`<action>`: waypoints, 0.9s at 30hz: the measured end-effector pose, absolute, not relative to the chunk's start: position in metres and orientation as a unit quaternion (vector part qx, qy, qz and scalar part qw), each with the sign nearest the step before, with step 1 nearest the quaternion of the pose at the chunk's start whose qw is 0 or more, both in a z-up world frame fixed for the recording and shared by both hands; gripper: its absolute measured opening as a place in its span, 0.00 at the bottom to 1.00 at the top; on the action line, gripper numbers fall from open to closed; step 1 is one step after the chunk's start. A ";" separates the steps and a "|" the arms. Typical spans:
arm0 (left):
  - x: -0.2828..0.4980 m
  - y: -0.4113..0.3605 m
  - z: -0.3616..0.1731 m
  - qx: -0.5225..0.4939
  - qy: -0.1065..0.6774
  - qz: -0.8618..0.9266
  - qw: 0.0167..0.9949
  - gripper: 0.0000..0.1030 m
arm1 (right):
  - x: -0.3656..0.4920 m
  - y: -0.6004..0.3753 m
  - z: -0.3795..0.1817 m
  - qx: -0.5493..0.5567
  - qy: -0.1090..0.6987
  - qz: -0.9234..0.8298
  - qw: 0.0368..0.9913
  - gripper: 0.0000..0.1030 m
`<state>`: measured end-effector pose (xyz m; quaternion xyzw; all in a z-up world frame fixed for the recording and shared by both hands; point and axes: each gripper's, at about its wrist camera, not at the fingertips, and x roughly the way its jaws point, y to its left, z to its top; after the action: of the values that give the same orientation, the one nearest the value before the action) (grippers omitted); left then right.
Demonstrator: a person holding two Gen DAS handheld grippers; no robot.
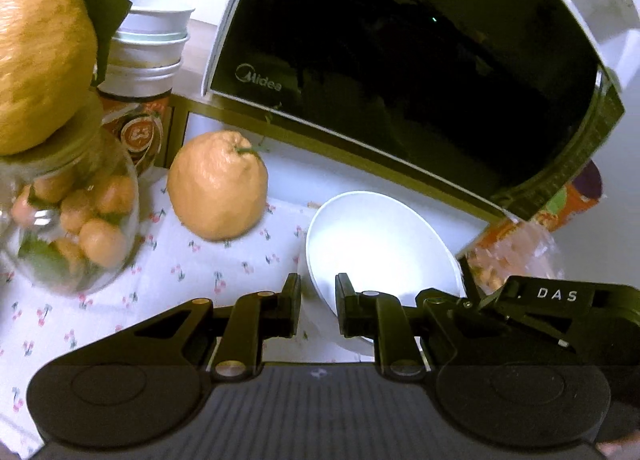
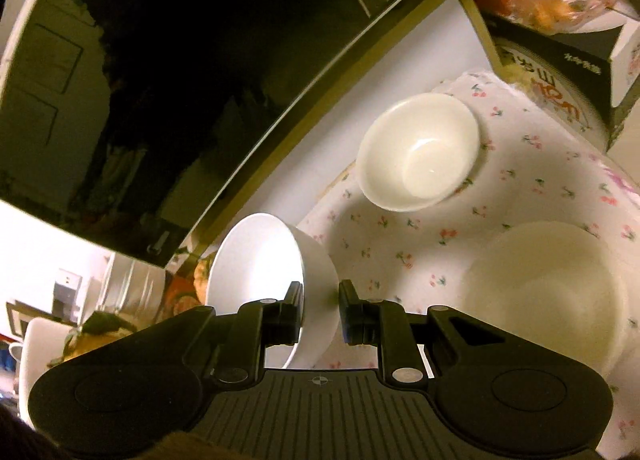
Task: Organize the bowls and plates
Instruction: 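Lift the white bowl and carry it toward the cream bowls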
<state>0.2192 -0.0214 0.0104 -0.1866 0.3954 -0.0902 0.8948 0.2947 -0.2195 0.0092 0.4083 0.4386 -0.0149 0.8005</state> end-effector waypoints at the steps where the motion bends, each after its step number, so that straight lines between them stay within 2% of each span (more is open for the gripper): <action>1: 0.215 -0.023 0.012 -0.187 0.397 -0.091 0.894 0.16 | 0.289 -0.220 0.012 0.408 0.439 -0.016 0.801 0.19; 11: 0.167 -0.028 0.022 -0.196 0.408 -0.111 0.885 0.16 | 0.228 -0.232 0.030 0.408 0.443 -0.025 0.798 0.19; 27: 0.102 -0.050 0.005 -0.181 0.449 -0.147 0.863 0.16 | 0.135 -0.258 0.032 0.402 0.461 -0.052 0.789 0.19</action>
<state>0.1022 -0.0499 0.0047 -0.1812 0.4486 -0.1471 0.8627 0.1355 -0.2578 0.0322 0.4017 0.4612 -0.0518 0.7894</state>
